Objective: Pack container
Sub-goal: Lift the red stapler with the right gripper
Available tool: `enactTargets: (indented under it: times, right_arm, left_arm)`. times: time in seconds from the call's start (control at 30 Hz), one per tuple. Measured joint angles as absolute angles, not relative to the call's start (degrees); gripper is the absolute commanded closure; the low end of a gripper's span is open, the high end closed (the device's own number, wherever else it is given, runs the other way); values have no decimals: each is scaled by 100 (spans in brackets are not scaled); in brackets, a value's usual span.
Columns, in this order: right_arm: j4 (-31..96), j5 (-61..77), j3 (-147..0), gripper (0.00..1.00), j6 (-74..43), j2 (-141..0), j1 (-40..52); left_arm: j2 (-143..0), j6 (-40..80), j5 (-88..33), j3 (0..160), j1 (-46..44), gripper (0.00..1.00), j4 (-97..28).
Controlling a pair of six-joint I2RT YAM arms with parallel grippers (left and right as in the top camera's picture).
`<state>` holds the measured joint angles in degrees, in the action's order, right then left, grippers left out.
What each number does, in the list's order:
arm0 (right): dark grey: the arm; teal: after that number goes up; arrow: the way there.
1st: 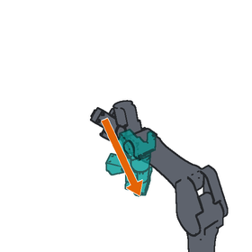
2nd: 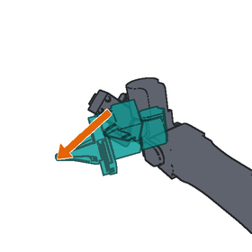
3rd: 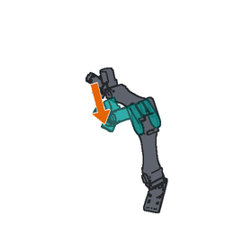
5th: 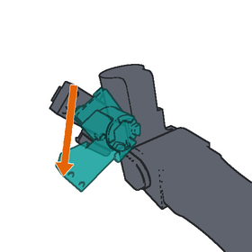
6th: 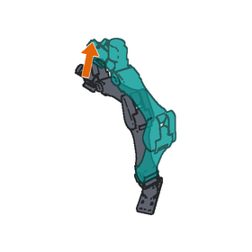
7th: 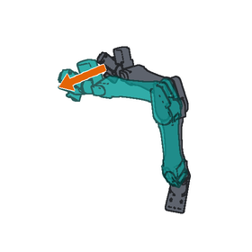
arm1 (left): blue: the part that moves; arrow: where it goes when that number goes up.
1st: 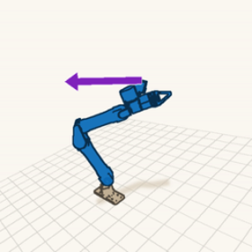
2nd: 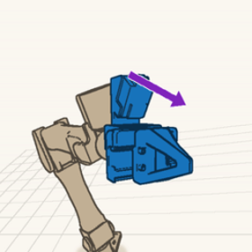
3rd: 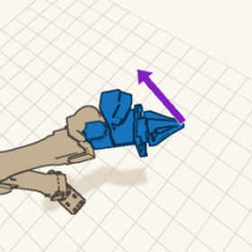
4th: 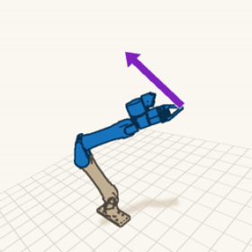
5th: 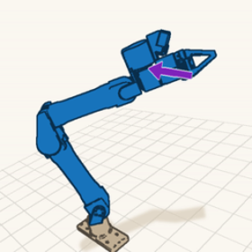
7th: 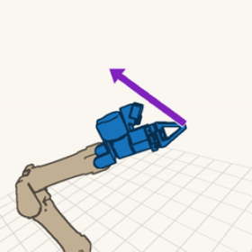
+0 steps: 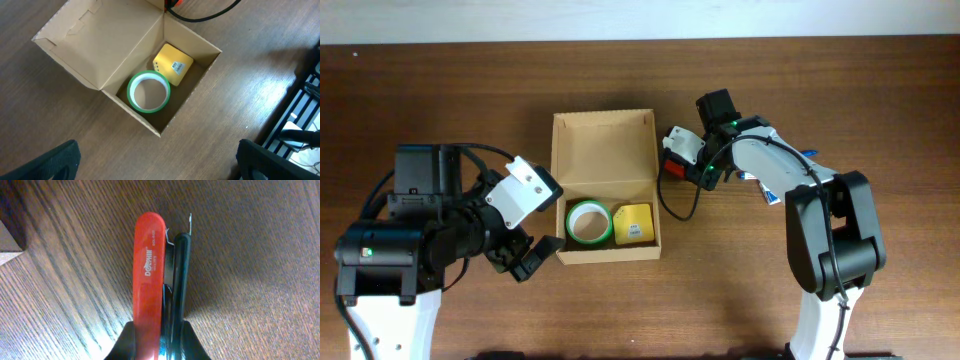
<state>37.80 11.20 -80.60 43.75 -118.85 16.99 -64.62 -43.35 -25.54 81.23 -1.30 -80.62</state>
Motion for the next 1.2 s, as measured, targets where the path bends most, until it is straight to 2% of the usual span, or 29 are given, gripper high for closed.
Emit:
enactTargets:
  times: [0.37, 0.53, 0.6, 0.93, 0.97, 1.2]
  right_arm:
    - [3767, 1114, -8060, 75, 4327, -11902, 1704]
    - [3745, 1094, -8060, 69, 4320, -11924, 1708]
    - [3730, 1072, -8060, 63, 4313, -11942, 1710]
    - [3726, 1039, -8064, 63, 4272, -12007, 1730]
    - [3726, 1039, -8064, 64, 4268, -12007, 1730]
    - [3726, 1055, -8082, 96, 4263, -12011, 1732]
  left_arm:
    - [-6462, -4338, -2554, 8123, -130, 0, -8062]
    - [-6462, -4335, -2554, 8123, -130, 0, -8062]
    - [-6462, -4335, -2554, 8123, -130, 0, -8062]
    - [-6462, -4338, -2554, 8123, -130, 0, -8062]
    - [-6462, -4340, -2554, 8123, -130, 0, -8062]
    - [-6462, -4351, -2554, 8123, -130, 0, -8062]
